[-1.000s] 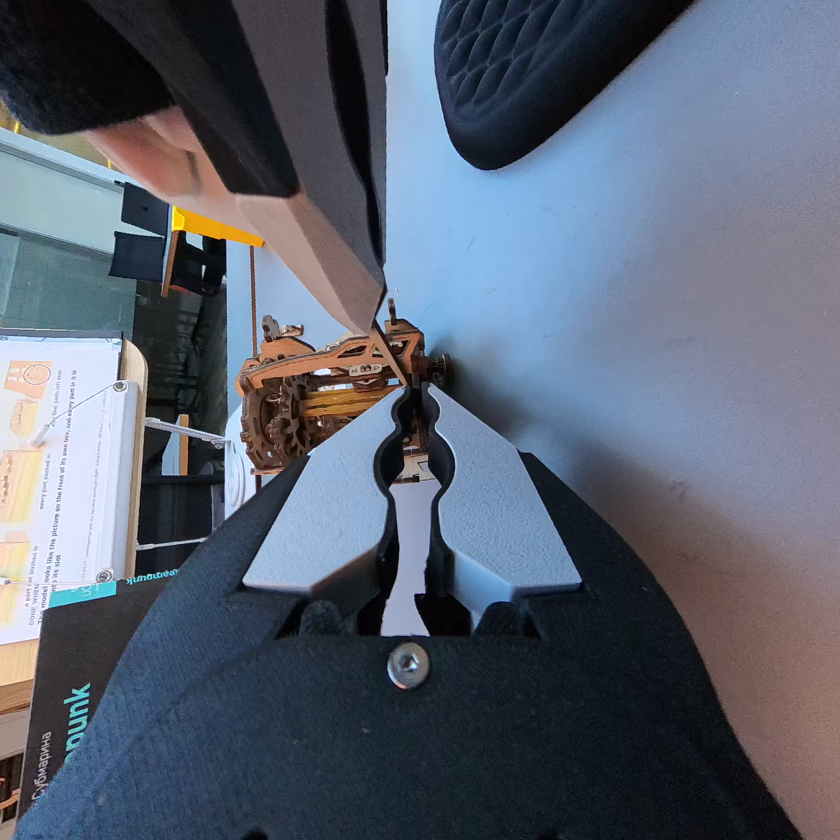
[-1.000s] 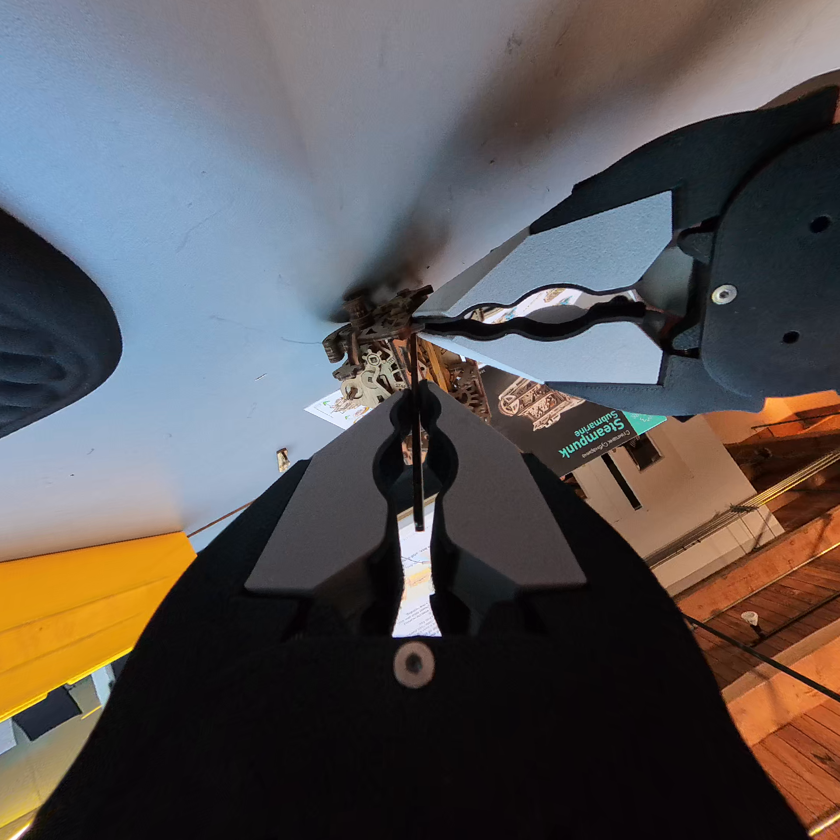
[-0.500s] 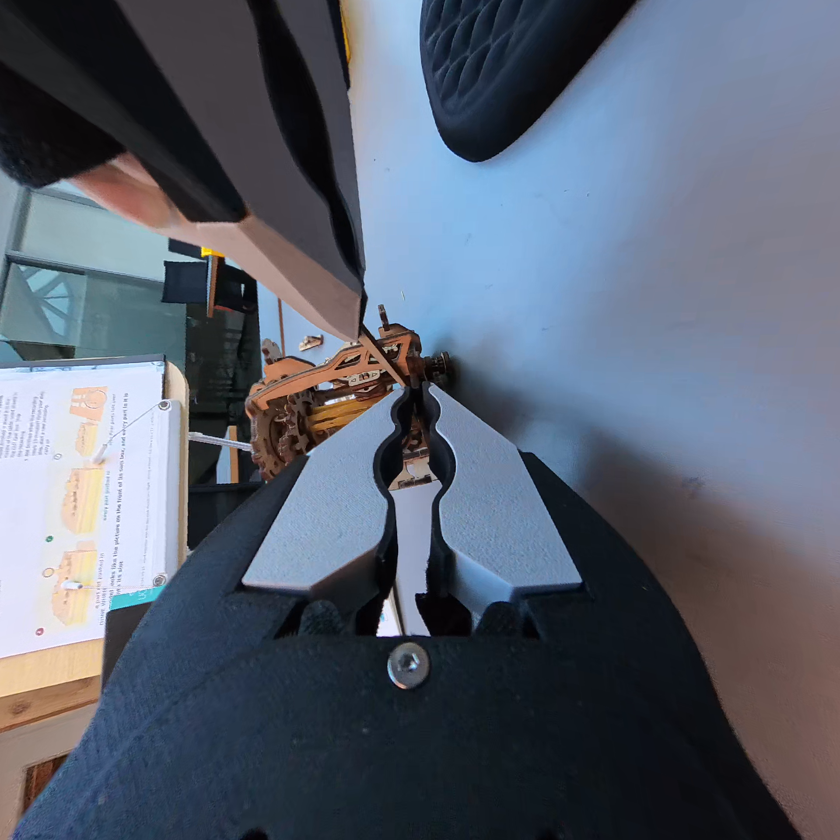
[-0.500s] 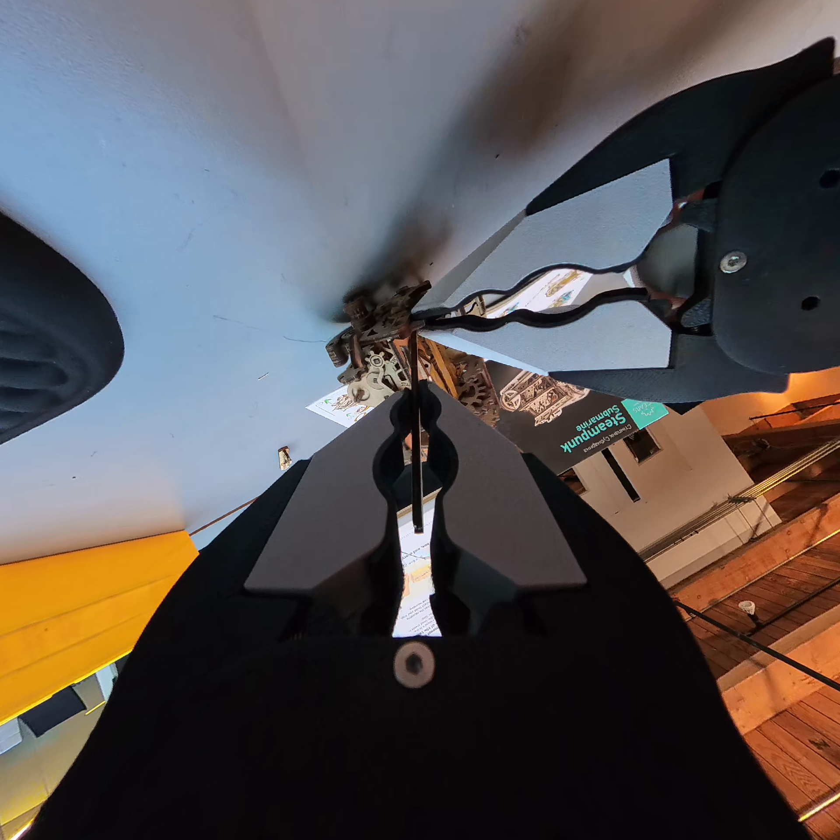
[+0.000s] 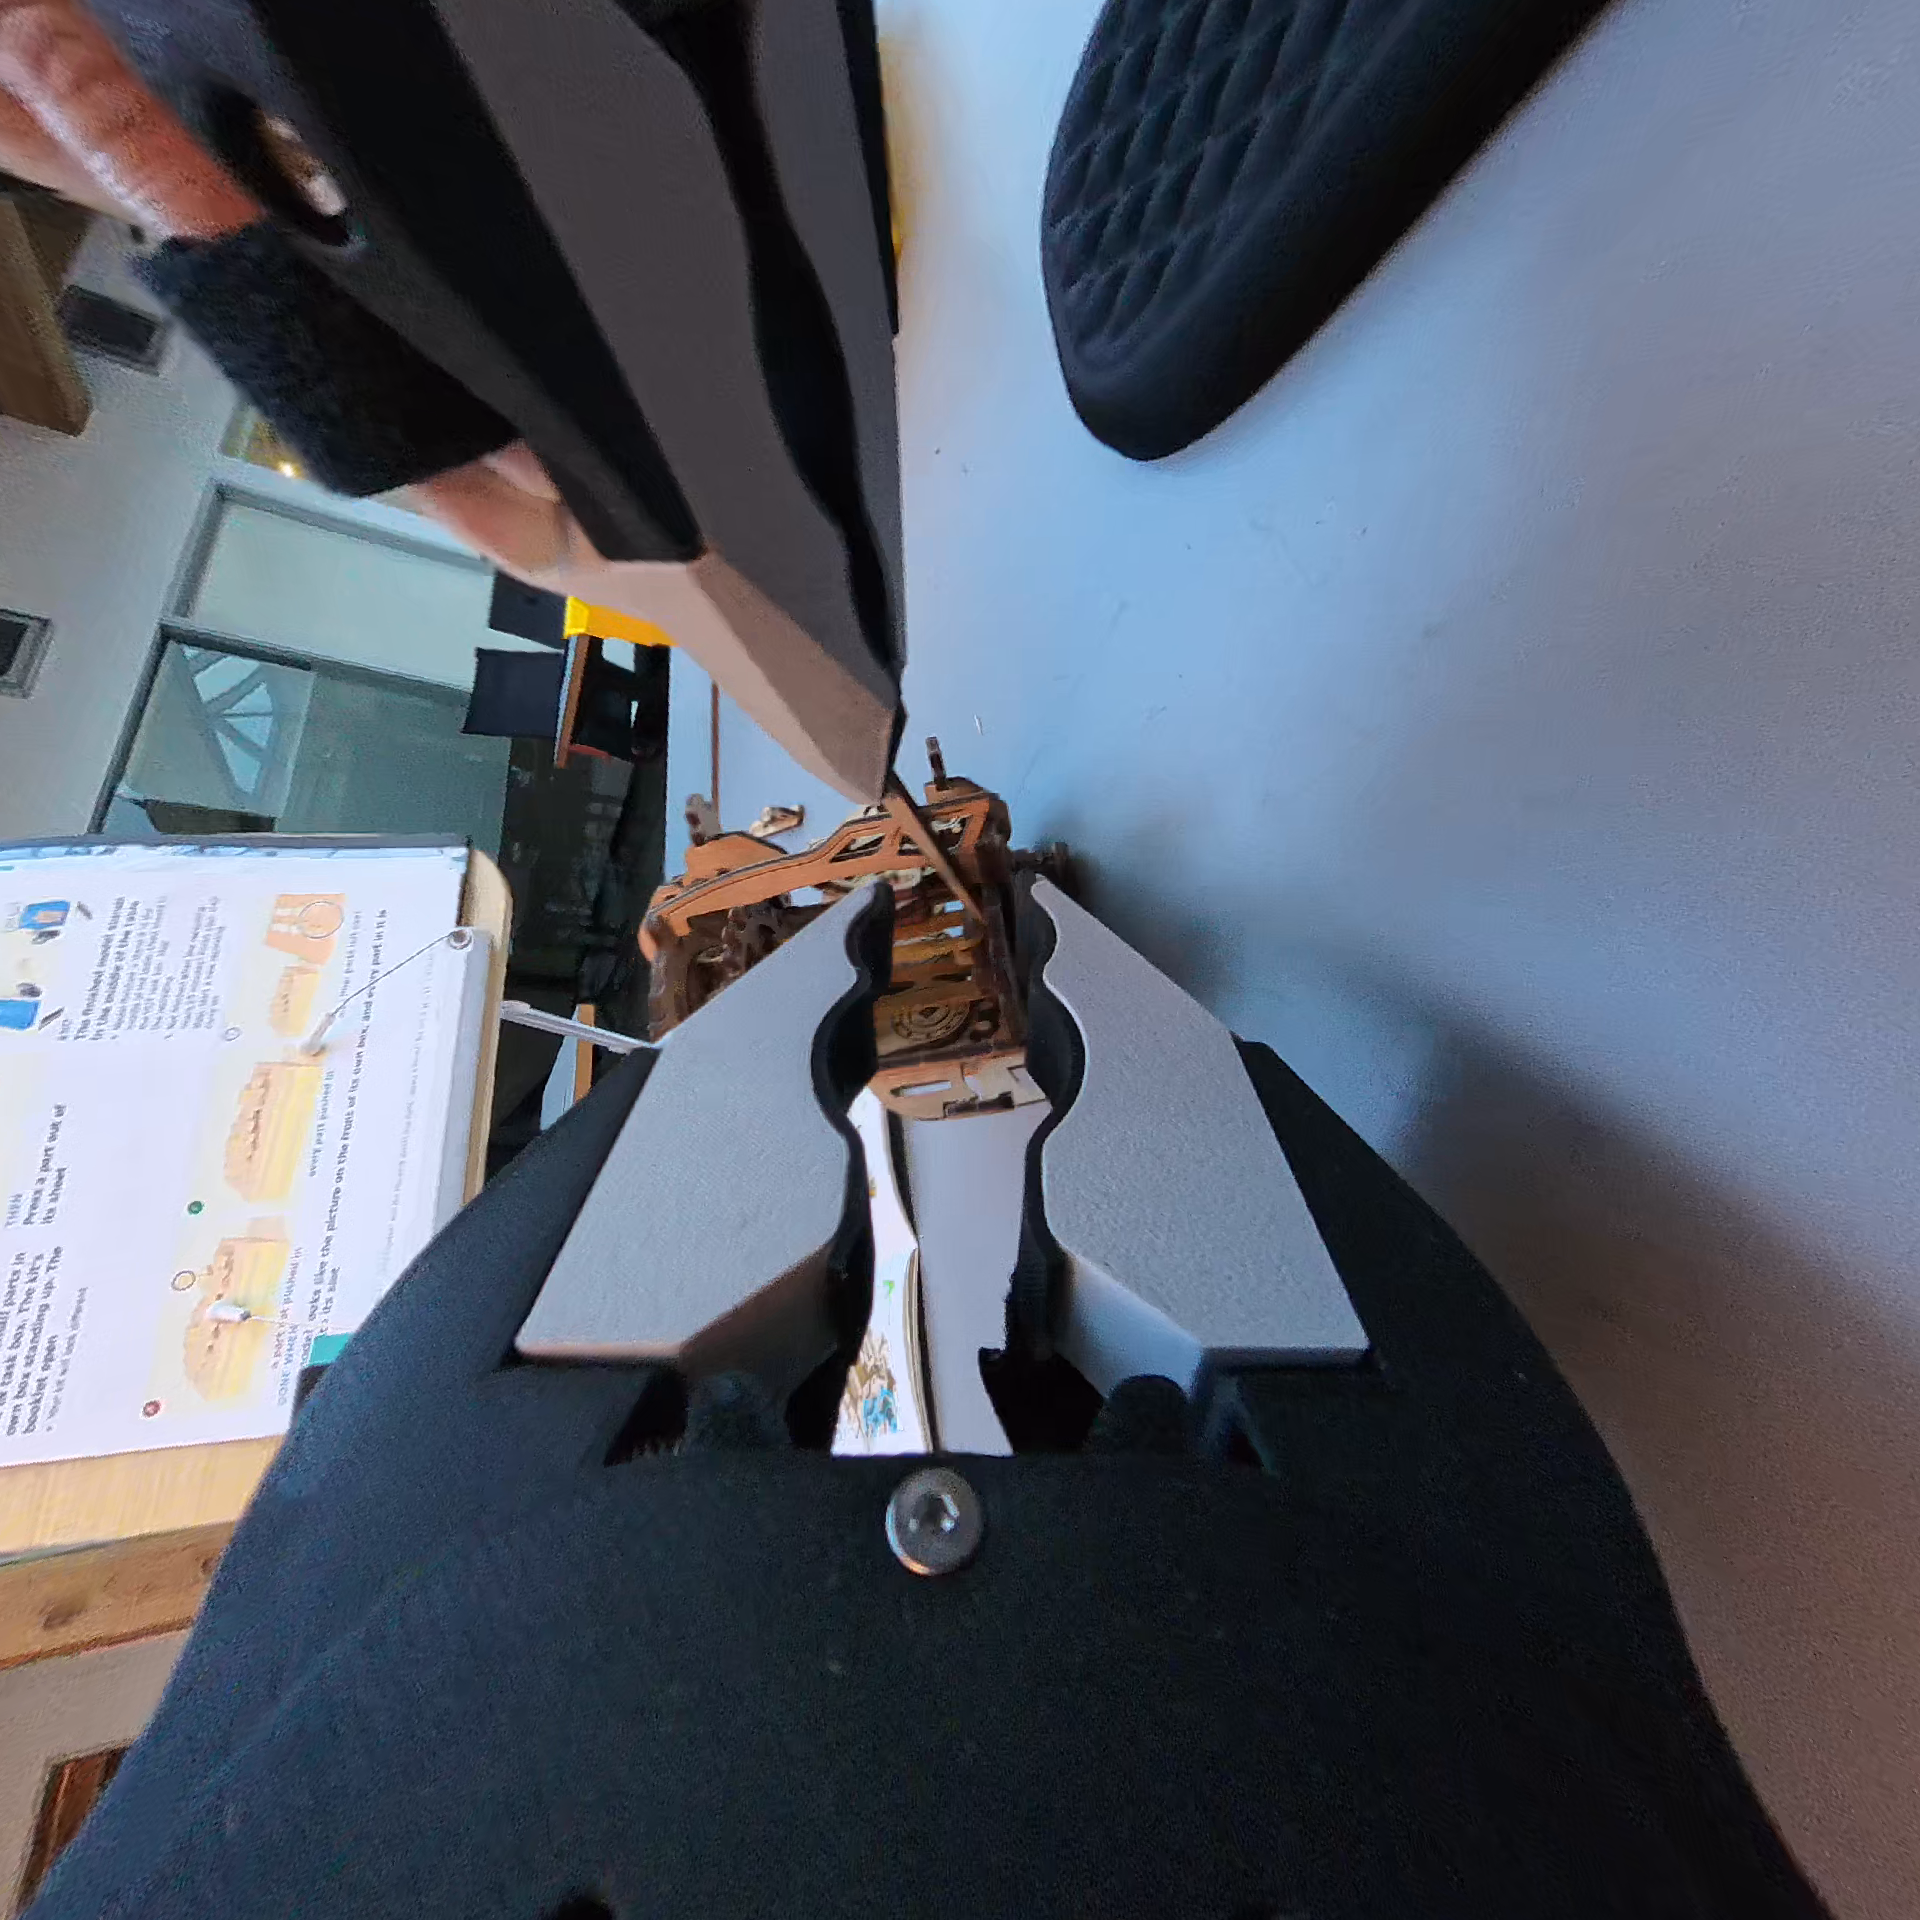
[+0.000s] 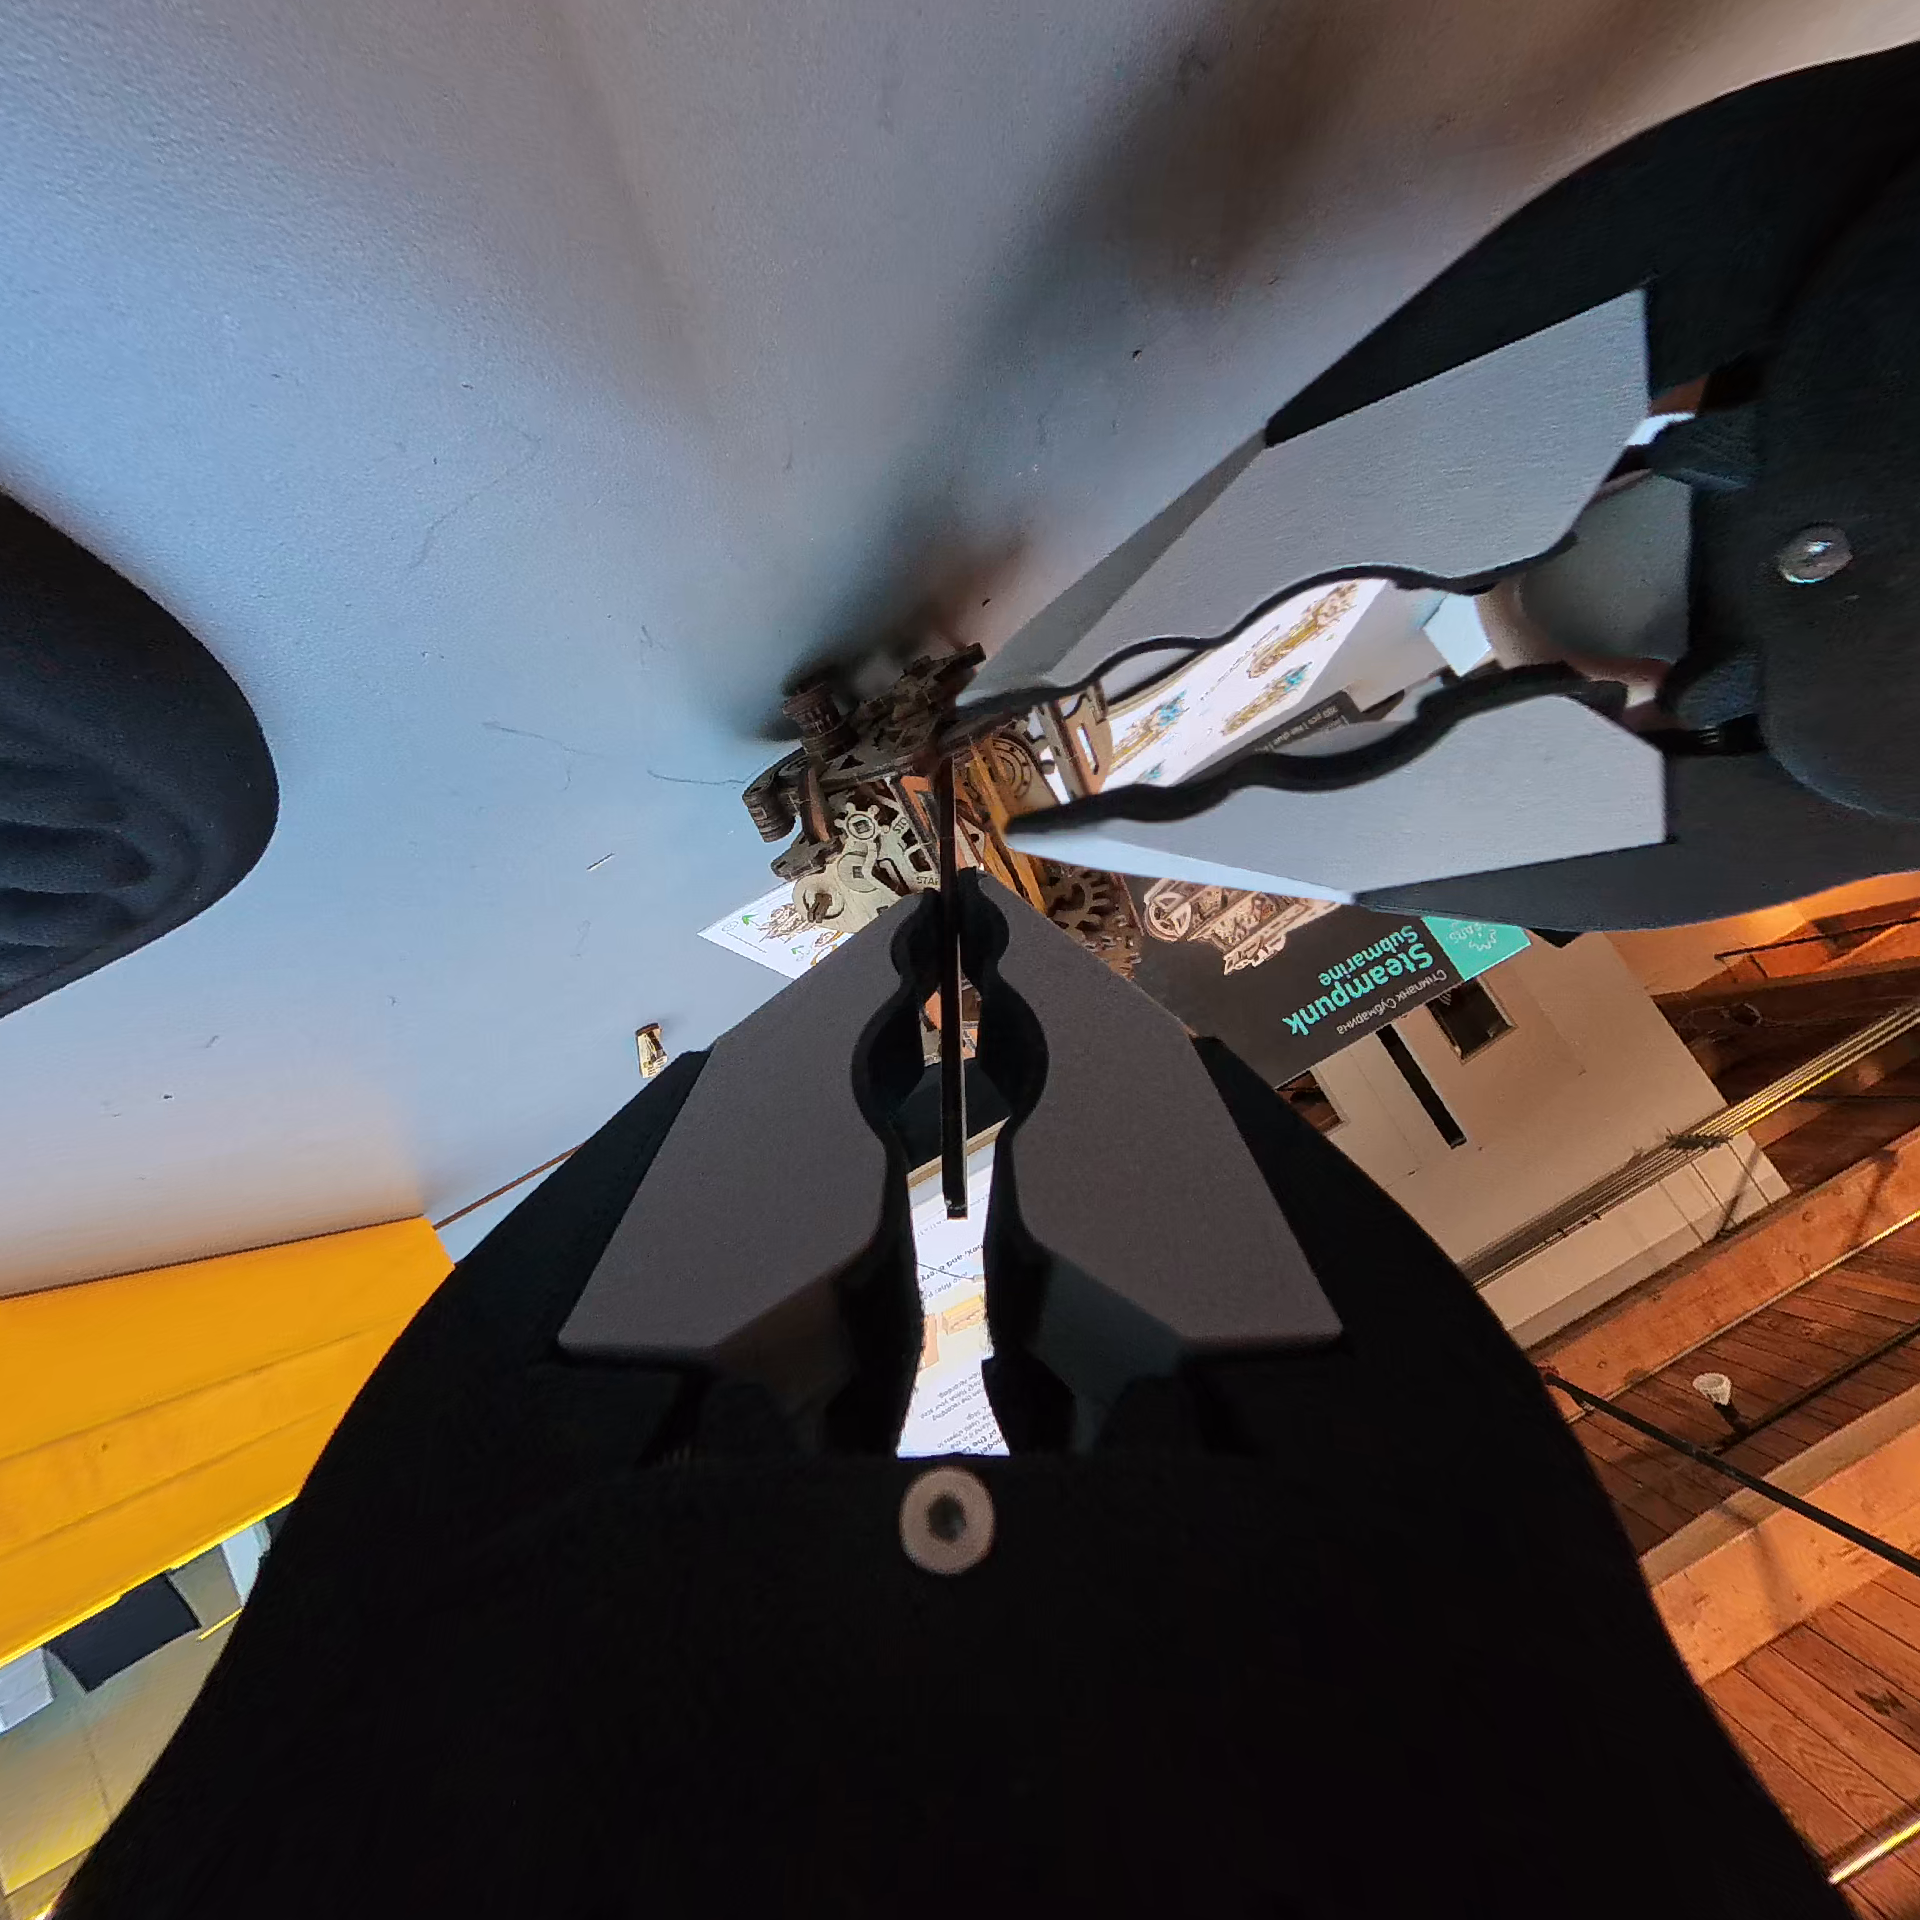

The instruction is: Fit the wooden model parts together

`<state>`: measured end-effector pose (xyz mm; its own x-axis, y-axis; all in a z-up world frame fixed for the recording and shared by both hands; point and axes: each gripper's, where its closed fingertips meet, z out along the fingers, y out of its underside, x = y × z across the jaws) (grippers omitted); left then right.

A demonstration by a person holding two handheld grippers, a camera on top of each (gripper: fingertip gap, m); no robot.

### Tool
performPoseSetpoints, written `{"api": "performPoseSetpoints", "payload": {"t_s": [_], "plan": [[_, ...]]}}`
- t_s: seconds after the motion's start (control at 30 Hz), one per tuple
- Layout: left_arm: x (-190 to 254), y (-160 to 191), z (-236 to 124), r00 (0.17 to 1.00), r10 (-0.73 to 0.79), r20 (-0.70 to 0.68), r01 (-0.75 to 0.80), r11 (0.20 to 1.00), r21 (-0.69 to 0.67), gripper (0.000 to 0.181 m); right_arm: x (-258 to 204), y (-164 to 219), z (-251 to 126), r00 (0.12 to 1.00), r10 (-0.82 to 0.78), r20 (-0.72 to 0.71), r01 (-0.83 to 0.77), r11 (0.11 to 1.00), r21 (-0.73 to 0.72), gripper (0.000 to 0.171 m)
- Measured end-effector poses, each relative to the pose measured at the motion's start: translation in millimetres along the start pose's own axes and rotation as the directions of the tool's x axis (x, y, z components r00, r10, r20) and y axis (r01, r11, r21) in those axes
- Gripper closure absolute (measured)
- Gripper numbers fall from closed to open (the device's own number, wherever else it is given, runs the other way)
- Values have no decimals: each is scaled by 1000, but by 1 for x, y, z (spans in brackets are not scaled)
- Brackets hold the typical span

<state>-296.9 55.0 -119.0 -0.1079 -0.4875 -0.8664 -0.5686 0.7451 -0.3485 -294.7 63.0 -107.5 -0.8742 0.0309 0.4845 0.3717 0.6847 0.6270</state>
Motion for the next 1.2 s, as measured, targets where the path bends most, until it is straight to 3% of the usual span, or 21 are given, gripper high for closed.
{"api": "performPoseSetpoints", "payload": {"t_s": [0.2,0.5,0.83,1.0,1.2], "plan": [[-10,19,-11,998,-67,14,67,997,-27,159,0,0,0,1000,1,2,-1,1000,-1,169],[8,15,-2,976,211,-60,-213,977,-29,162,0,0,0,1000,0,9,0,1000,7,169],[12,20,9,860,509,-29,-510,858,-54,170,-1,0,0,1000,-7,8,7,1000,13,169],[10,22,13,840,543,-11,-542,838,-57,170,-2,1,1,1000,-9,9,9,1000,12,170],[6,20,13,872,489,-27,-490,871,-39,161,-2,1,1,1000,-11,9,11,1000,16,170]]}}
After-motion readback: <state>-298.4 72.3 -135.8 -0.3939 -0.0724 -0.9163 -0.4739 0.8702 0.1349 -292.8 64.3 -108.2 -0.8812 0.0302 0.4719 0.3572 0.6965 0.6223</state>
